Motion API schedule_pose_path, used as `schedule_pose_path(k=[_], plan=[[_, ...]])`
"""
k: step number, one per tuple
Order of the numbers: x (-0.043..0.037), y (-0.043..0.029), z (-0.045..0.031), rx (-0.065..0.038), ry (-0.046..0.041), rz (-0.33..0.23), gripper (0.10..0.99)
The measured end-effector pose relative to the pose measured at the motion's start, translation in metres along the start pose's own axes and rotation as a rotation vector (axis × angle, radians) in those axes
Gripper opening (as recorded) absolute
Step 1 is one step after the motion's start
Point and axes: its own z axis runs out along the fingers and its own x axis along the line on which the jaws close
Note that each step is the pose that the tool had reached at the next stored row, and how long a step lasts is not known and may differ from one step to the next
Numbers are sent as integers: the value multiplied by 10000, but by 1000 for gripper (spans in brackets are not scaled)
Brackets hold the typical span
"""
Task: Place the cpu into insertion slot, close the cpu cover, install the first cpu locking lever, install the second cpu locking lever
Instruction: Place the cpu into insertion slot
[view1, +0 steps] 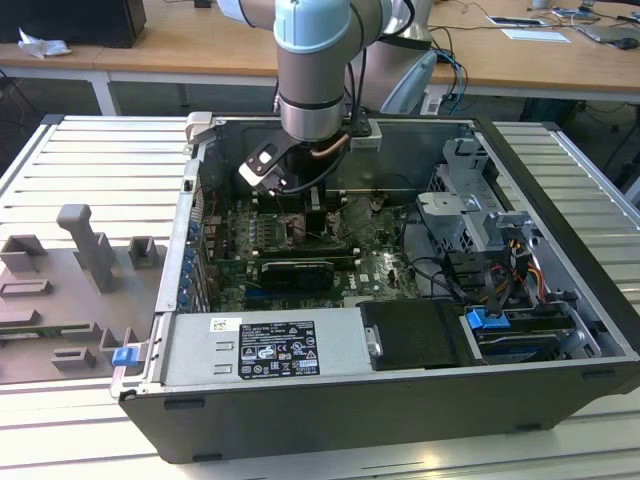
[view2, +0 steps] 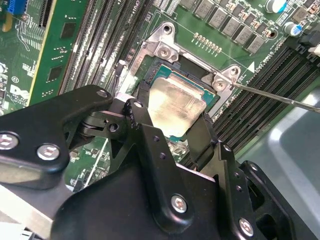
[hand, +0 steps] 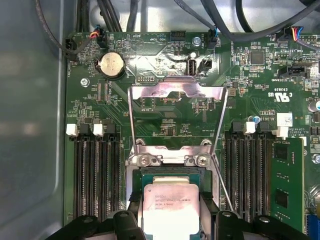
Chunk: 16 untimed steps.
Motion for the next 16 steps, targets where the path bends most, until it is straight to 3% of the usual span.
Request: schedule_pose_path(k=[13, 15, 16], plan=[[2, 5, 36, -5, 11, 17, 541], [1, 5, 35, -4, 5, 17, 553], [0, 4, 34, 0, 1, 17, 616]])
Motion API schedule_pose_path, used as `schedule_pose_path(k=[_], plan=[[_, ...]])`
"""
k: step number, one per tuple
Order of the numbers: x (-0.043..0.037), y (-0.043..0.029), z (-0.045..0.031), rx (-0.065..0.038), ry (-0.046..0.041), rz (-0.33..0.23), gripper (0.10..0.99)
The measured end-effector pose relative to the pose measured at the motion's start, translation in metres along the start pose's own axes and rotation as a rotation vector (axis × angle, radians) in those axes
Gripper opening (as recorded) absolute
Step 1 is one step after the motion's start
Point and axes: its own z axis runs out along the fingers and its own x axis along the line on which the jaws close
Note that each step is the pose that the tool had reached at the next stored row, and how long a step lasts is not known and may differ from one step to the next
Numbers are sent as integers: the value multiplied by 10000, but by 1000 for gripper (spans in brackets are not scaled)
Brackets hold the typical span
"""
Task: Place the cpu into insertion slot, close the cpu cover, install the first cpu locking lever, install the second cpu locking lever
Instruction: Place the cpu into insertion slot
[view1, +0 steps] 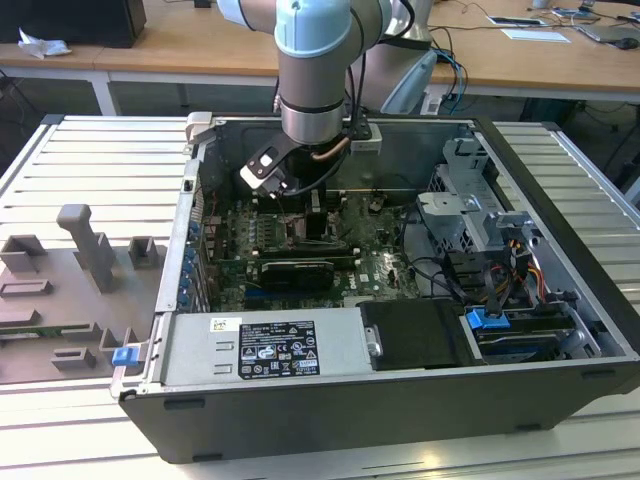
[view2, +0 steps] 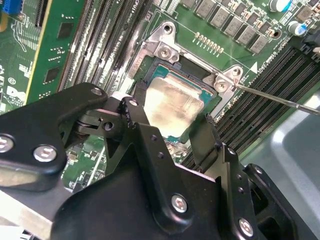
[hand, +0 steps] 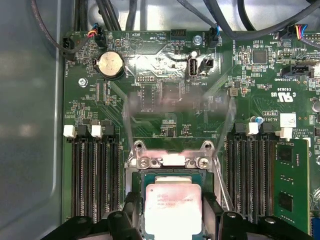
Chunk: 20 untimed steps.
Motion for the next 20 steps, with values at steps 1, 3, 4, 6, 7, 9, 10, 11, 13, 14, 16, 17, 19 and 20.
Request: schedule_pose_path(k=[1, 3, 4, 6, 7, 9, 10, 11, 13, 14, 16, 17, 19, 20], plan=[[0, 0, -1, 1, -2, 0, 616], [0, 0, -2, 1, -1, 1, 616], [0, 0, -6, 3, -4, 1, 616], [0, 0, -19, 3, 1, 3, 616], [0, 1, -27, 4, 2, 5, 616], [0, 2, -38, 7, 2, 11, 616], [0, 3, -55, 13, 3, 16, 616], [0, 4, -66, 19, 2, 17, 616], [0, 5, -98, 44, 1, 20, 616], [0, 6, -110, 54, 1, 20, 600], [0, 7, -126, 73, 2, 22, 471], [0, 7, -130, 78, 2, 22, 471], [0, 8, -137, 88, 1, 22, 412], [0, 8, -144, 92, 1, 23, 290]])
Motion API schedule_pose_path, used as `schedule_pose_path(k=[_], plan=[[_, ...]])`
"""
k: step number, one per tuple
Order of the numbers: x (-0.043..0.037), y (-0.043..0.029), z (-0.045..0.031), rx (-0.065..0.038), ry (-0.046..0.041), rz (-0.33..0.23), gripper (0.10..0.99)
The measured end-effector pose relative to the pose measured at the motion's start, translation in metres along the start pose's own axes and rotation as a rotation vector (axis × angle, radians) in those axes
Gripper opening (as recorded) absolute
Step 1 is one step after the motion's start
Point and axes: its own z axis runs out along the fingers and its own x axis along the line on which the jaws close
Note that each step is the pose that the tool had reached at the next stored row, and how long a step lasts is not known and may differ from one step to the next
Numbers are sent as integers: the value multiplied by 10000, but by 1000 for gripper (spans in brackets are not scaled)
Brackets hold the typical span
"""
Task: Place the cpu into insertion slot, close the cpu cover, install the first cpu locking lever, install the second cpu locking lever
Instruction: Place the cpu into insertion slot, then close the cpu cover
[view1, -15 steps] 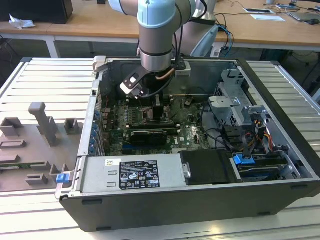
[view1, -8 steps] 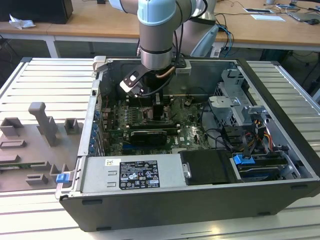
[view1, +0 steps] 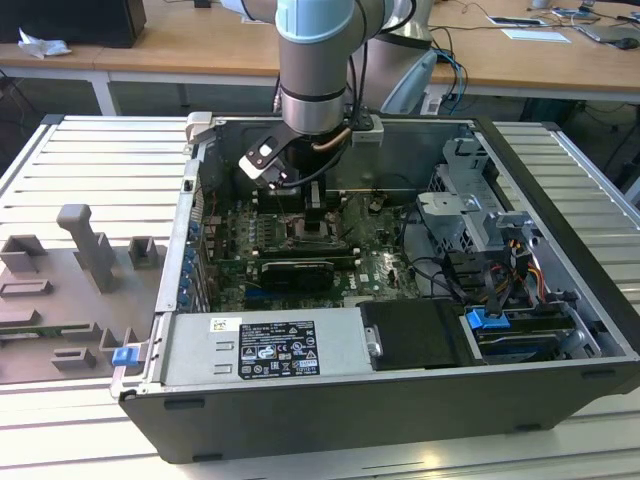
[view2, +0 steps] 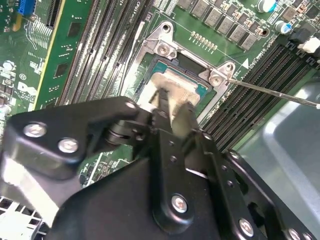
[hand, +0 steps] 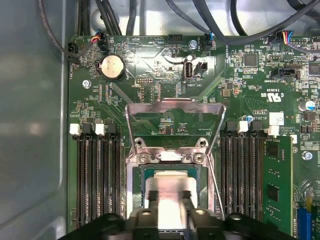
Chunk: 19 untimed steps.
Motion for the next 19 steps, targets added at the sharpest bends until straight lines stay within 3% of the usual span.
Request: schedule_pose_path(k=[3, 19], plan=[[0, 1, -13, 1, 0, 0, 110], [1, 6, -117, 7, 1, 0, 106]])
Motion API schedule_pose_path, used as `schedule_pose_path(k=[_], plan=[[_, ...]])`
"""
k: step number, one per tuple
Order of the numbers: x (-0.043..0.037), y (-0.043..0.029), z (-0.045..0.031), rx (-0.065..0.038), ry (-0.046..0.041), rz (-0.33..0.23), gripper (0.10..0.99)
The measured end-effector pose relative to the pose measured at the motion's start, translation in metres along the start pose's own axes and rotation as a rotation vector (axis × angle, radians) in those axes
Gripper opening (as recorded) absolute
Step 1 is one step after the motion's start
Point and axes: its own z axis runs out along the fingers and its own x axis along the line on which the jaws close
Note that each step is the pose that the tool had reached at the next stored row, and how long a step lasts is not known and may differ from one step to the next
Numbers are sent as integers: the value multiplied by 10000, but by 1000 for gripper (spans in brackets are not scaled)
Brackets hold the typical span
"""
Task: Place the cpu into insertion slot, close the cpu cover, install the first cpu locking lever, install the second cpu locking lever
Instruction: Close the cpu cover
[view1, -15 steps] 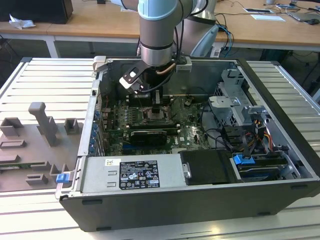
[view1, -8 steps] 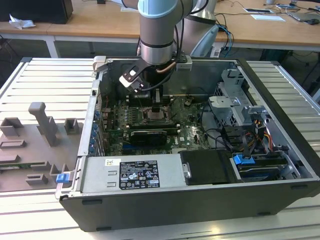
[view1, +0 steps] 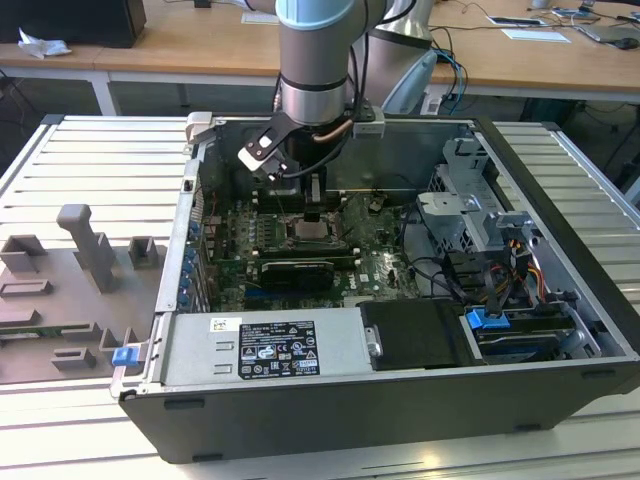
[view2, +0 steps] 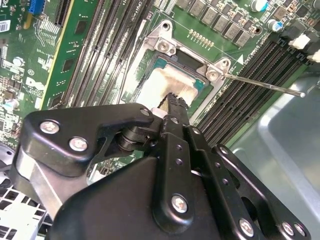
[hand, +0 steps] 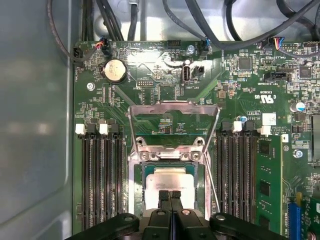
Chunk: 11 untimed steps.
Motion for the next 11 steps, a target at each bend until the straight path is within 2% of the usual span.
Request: schedule_pose_path(k=[6, 11], plan=[[0, 3, -50, 31, -1, 5, 106], [0, 4, -56, 38, 0, 15, 106]])
